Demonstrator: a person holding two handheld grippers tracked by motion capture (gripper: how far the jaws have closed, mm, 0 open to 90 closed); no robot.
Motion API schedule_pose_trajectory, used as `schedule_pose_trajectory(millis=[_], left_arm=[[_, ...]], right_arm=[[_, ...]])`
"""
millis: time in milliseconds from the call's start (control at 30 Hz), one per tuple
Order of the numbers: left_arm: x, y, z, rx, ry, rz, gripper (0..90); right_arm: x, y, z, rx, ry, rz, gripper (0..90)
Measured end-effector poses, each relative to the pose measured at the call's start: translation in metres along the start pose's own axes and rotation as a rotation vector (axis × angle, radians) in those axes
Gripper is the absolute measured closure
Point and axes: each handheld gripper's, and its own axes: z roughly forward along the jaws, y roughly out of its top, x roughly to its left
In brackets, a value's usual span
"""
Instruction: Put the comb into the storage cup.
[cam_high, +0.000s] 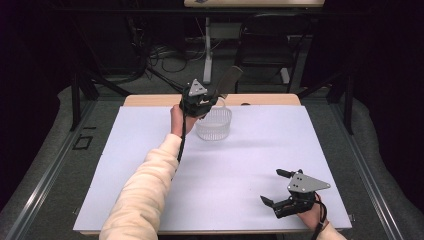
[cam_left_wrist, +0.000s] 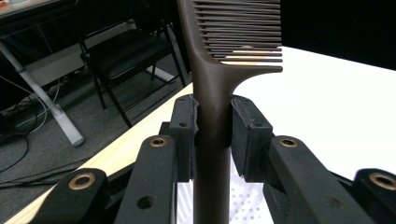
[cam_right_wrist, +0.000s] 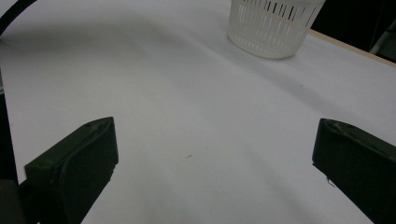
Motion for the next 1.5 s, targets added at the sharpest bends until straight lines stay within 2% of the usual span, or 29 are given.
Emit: schedule_pose_trajectory(millis=[1500], left_arm=[[-0.0008,-0.0082,0.0068,0.045,-0.031,0.025,72.1]], right_arm=[[-0.0002,-0.0001,-0.0003,-0.002,0.000,0.001,0.0]])
